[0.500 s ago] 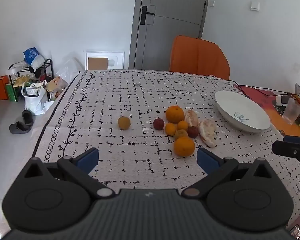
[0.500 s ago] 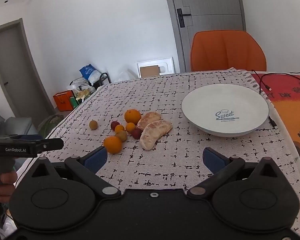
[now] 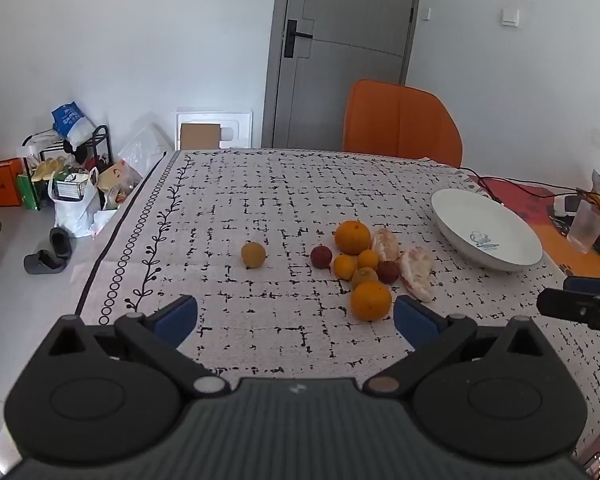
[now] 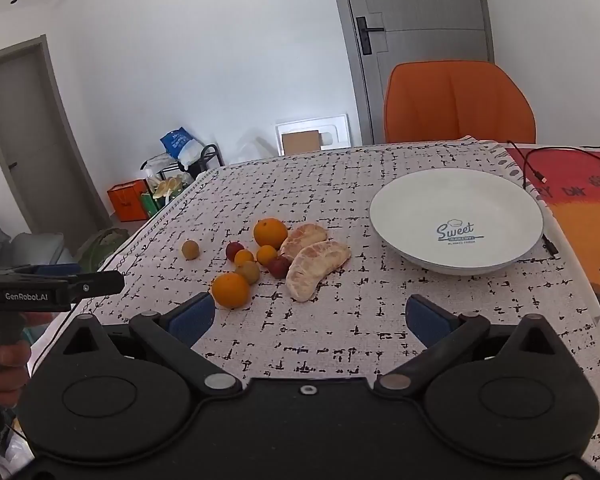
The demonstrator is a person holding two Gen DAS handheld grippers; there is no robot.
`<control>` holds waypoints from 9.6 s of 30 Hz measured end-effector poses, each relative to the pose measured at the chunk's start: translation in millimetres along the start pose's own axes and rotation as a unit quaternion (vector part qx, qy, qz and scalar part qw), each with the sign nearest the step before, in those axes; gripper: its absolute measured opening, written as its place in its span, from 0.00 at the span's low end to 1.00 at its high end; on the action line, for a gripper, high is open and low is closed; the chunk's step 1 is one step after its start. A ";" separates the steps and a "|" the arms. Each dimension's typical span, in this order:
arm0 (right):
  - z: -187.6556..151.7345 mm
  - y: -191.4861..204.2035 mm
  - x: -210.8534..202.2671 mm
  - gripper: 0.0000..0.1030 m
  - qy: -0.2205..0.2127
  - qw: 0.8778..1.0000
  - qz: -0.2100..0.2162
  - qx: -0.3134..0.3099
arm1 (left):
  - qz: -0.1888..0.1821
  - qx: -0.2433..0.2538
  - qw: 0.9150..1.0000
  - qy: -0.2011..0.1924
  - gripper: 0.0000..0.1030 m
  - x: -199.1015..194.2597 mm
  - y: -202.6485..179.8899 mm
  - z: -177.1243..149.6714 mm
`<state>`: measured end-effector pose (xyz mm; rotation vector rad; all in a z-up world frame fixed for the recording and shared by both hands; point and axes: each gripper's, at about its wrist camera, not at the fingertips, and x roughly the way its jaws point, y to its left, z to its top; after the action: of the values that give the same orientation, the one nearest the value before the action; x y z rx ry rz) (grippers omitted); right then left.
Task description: Organize fruits
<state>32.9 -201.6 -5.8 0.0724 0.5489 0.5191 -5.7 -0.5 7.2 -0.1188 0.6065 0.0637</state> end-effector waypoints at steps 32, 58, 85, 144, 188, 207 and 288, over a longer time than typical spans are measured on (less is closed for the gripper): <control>3.0 0.3 -9.0 1.00 -0.004 1.000 0.004 0.002 | 0.000 0.003 1.000 -0.015 1.00 -14.4 -2.7 -0.3; 1.2 3.0 -8.3 1.00 -0.003 1.000 0.007 -0.001 | 0.004 0.003 1.000 -0.020 1.00 -15.7 1.7 -3.0; -0.5 -1.5 14.3 1.00 -0.004 1.000 0.000 0.002 | -0.009 0.006 0.999 -0.030 1.00 8.0 -5.2 -4.5; 1.4 7.0 136.6 0.51 0.036 0.999 -0.003 0.012 | -0.031 -0.013 0.999 0.015 0.36 88.0 1.1 -14.3; -3.8 -4.6 126.2 0.50 0.044 0.999 0.023 0.010 | -0.043 -0.018 0.999 -0.005 0.36 76.7 4.4 -11.3; 5.9 -24.9 79.8 0.35 0.002 1.000 -0.008 0.002 | -0.071 0.007 0.997 -0.028 0.36 74.0 -30.8 3.9; 15.7 -152.5 28.6 1.00 -0.136 0.968 -0.128 0.170 | -0.055 0.051 0.996 -0.056 0.81 107.4 -114.2 53.0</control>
<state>130.7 -319.1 -36.8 0.3906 0.3650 0.1542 123.1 -104.1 -0.5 -0.0497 0.4899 -0.0660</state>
